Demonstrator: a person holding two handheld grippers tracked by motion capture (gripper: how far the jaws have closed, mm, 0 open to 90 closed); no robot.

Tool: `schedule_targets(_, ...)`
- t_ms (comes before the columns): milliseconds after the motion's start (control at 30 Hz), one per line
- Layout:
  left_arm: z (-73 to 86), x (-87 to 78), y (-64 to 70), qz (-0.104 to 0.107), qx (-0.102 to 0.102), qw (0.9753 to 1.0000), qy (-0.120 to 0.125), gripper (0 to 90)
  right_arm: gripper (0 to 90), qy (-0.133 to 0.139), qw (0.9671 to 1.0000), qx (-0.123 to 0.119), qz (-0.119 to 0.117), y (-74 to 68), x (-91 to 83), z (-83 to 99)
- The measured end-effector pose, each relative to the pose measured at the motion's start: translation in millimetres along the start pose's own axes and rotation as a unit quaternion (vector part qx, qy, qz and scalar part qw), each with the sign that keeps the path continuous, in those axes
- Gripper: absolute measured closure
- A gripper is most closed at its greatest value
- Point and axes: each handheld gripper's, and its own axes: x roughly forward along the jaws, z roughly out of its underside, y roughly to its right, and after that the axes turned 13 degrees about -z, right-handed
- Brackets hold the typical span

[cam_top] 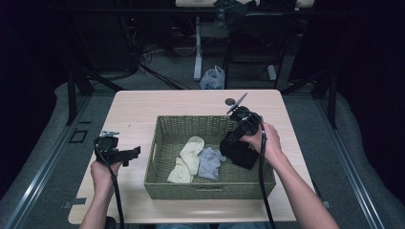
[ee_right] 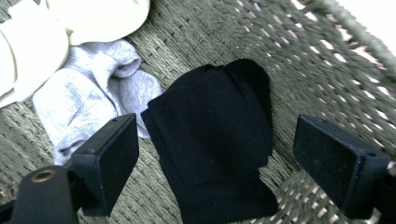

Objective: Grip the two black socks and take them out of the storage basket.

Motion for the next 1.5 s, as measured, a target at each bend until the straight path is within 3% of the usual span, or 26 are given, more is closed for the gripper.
schedule_targets(300, 0.0, 0.0, -0.3, 0.000, 0.001, 1.0000, 0.000, 0.9, 17.2, -0.033, 0.9994, 0.011, 0.000, 4.4, 27.7, -11.2)
schedule_targets(333, 0.0, 0.1, -0.2, 0.001, 0.001, 1.0000, 0.001, 0.9, 16.0, -0.039, 0.9990, 0.023, 0.006, 5.8, 33.9, -12.3)
schedule_targets(633, -0.2, -0.1, 1.1, 0.002, 0.001, 1.0000, 0.002, 0.9, 21.3, -0.066, 0.9967, 0.046, 0.010, 15.9, 47.7, -13.6)
schedule_targets(700, -0.3, 0.1, 1.2, 0.003, 0.002, 1.0000, 0.002, 0.9, 29.4, -0.071, 0.9960, 0.053, 0.004, 18.4, 54.3, -12.7)
schedule_targets(767, -0.3, 0.5, 1.6, 0.003, 0.002, 1.0000, 0.001, 0.9, 32.0, -0.078, 0.9957, 0.049, 0.009, 19.6, 55.4, -12.9)
schedule_targets(800, -0.4, 0.7, 1.8, 0.003, 0.003, 1.0000, 0.000, 1.0, 40.4, -0.076, 0.9954, 0.057, 0.014, 19.9, 58.5, -13.2)
schedule_targets(833, -0.5, 0.6, 2.0, 0.003, 0.004, 1.0000, 0.000, 1.0, 40.4, -0.076, 0.9954, 0.057, 0.014, 19.9, 58.5, -13.2)
schedule_targets(900, -0.4, 0.5, 1.5, 0.004, 0.004, 1.0000, 0.001, 0.9, 58.5, -0.075, 0.9955, 0.055, 0.016, 20.4, 63.2, -12.2)
schedule_targets(967, -0.2, 0.4, 0.9, 0.005, 0.003, 1.0000, 0.002, 1.0, 70.7, -0.084, 0.9948, 0.057, 0.008, 20.3, 63.3, -12.5)
schedule_targets(1000, -0.2, 0.4, 0.9, 0.005, 0.003, 1.0000, 0.002, 0.9, 70.7, -0.084, 0.9948, 0.057, 0.008, 20.3, 63.3, -12.5)
schedule_targets(1033, -0.1, 0.7, 0.8, 0.006, 0.003, 1.0000, 0.002, 0.9, 77.8, -0.072, 0.9955, 0.062, 0.005, 20.0, 61.9, -11.5)
schedule_targets(1200, -0.4, 0.3, 1.4, 0.006, 0.004, 1.0000, 0.000, 1.0, 80.1, -0.060, 0.9962, 0.064, -0.002, 19.2, 52.9, -8.8)
schedule_targets(1233, -0.3, 0.2, 1.2, 0.007, 0.004, 1.0000, 0.000, 1.0, 80.5, -0.073, 0.9958, 0.055, 0.001, 18.7, 47.1, -9.5)
schedule_targets(1300, -0.4, 0.5, 1.7, 0.005, 0.000, 1.0000, 0.003, 1.0, 80.8, -0.046, 0.9974, 0.055, -0.001, 13.4, 34.7, -6.4)
schedule_targets(1500, -1.0, 0.3, 2.9, 0.006, 0.003, 1.0000, 0.002, 0.9, 80.9, -0.022, 0.9987, 0.046, -0.005, 6.7, 5.7, -5.1)
